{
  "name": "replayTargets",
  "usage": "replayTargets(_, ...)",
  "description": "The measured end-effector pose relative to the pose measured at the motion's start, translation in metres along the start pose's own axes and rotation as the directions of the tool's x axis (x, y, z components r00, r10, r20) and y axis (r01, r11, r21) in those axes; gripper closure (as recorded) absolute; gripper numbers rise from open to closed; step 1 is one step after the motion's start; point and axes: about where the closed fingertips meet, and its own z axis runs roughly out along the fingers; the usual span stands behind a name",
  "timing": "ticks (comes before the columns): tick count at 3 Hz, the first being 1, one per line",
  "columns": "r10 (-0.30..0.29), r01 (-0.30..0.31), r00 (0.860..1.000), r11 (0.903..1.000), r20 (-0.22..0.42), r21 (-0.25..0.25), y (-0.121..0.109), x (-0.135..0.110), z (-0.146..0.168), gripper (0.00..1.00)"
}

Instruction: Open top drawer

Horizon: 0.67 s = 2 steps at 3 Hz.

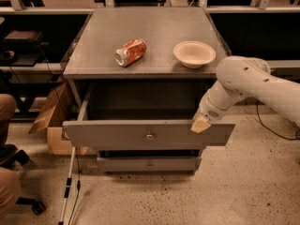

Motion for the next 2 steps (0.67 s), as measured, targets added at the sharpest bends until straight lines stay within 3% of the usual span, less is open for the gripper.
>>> replayTargets(2, -0.011, 0.011, 1.000, 0.9999, -0.001, -0.012, 0.013, 0.010, -0.003, 0.32)
